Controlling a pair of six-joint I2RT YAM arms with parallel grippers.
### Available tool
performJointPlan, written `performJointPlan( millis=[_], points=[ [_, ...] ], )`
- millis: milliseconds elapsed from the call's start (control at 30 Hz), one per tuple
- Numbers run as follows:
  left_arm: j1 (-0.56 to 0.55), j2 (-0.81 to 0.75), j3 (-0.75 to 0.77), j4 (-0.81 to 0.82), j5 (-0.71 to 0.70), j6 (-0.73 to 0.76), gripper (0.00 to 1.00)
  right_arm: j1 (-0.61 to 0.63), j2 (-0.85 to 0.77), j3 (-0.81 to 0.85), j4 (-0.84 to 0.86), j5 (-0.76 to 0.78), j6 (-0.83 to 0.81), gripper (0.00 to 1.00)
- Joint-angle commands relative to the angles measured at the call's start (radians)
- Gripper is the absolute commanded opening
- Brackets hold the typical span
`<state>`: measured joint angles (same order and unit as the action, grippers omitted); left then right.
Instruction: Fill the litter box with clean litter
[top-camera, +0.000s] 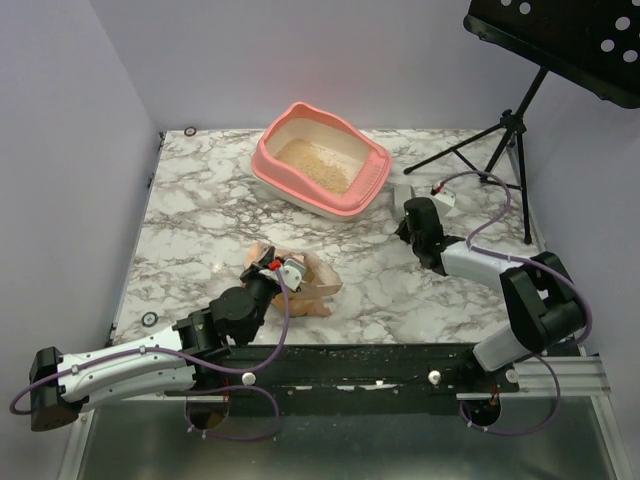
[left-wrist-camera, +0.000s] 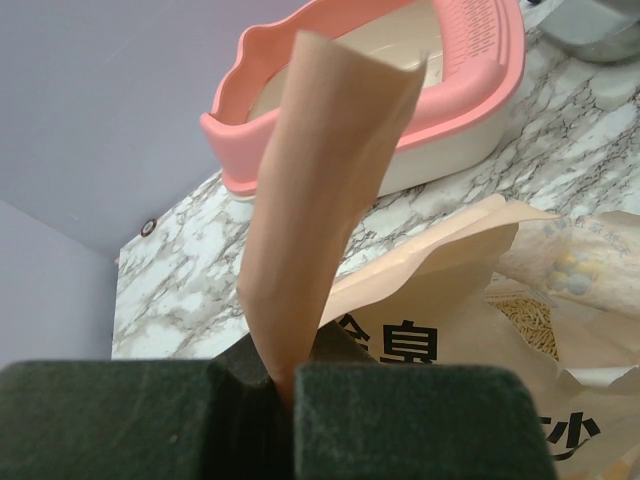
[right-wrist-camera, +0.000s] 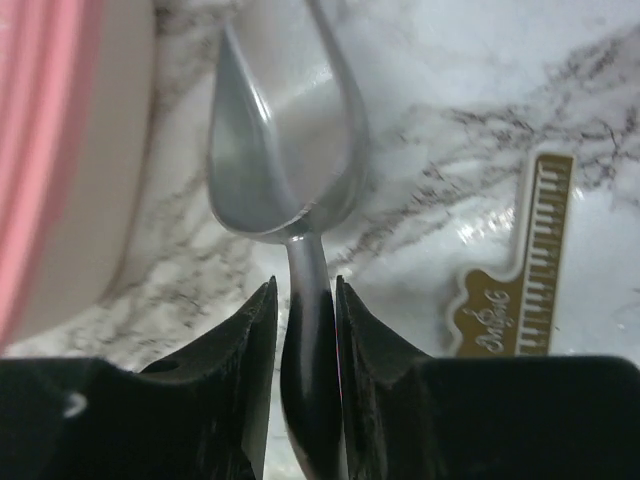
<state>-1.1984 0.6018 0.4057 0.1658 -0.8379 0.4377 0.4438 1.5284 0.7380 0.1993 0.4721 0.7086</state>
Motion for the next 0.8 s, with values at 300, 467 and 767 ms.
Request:
performJointPlan(
  millis=[300, 467, 767],
  points=[
    [0.003, 0.000, 0.044, 0.078, -0.004, 0.004, 0.00, -0.001, 0.075, -0.045, -0.083, -0.047, 0.075, 0.38],
    [0.003, 0.004, 0.041, 0.084, -0.009, 0.009, 0.00, -0.001, 0.000, -0.022, -0.100, -0.044, 0.017, 0.41],
    [0.033, 0.003, 0.059, 0.109, -0.024, 0.038, 0.00, 0.001, -0.220, 0.119, -0.259, -0.315, -0.236, 0.47]
  ],
)
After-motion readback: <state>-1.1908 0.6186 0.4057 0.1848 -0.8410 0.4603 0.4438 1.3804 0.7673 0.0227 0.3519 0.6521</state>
